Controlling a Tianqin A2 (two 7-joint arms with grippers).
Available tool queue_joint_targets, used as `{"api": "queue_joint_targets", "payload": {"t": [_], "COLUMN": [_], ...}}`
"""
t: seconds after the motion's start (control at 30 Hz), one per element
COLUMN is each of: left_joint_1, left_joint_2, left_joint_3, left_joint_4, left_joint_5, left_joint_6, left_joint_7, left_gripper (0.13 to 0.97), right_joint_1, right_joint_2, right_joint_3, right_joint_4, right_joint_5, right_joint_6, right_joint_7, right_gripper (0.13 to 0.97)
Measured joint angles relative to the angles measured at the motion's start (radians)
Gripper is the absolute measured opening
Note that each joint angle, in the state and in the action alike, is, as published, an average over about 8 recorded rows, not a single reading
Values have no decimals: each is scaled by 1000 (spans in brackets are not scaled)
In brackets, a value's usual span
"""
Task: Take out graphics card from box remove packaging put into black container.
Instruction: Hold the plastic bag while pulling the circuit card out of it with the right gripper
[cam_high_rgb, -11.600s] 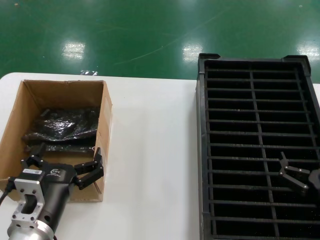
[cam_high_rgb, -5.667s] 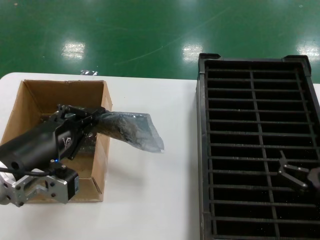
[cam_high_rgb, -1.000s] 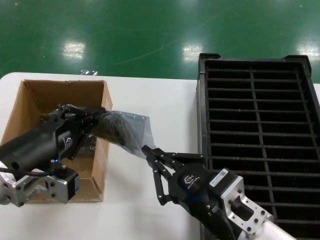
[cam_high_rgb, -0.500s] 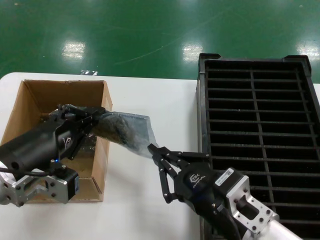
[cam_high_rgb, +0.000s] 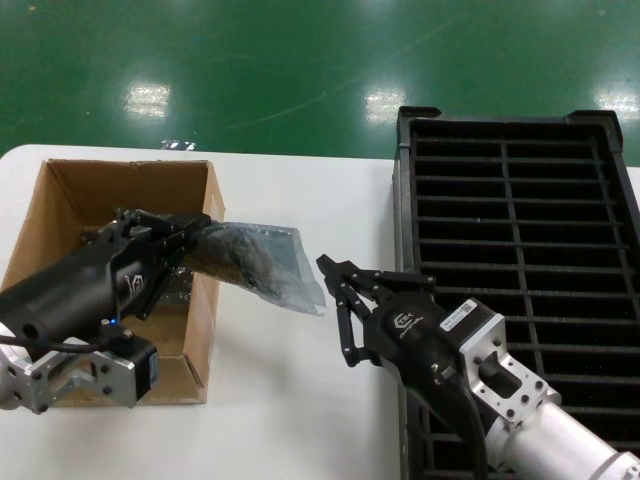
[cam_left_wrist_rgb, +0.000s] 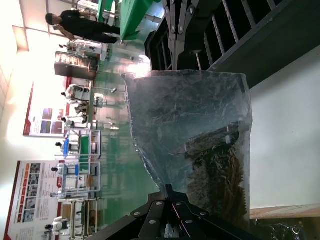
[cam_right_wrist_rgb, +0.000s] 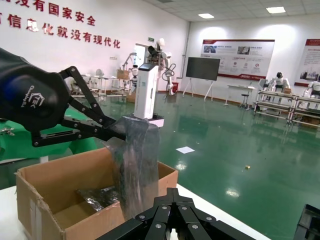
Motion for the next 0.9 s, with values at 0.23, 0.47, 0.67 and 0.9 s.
{"api": "queue_joint_targets", "payload": {"t": [0.23,0.47,0.67,0.9], "left_joint_1": [0,0,0,0], "left_joint_2": [0,0,0,0], "left_joint_3": [0,0,0,0], "left_joint_4": [0,0,0,0], "left_joint_5": [0,0,0,0], "left_joint_6": [0,0,0,0], "left_joint_7": [0,0,0,0], "left_gripper": [139,139,139,139], "right_joint_1": [9,15,18,26], "right_joint_2": [-24,-43,-51,-48], "right_joint_3": [-3,-10,-22,-46], "right_joint_4": [-24,-38,-44,-34], "right_joint_5": [-6,-15,-24,-23], "right_joint_6": [-7,-16,-24,-22], "right_joint_7": [10,20,27,29], "right_gripper": [132,132,132,132]}}
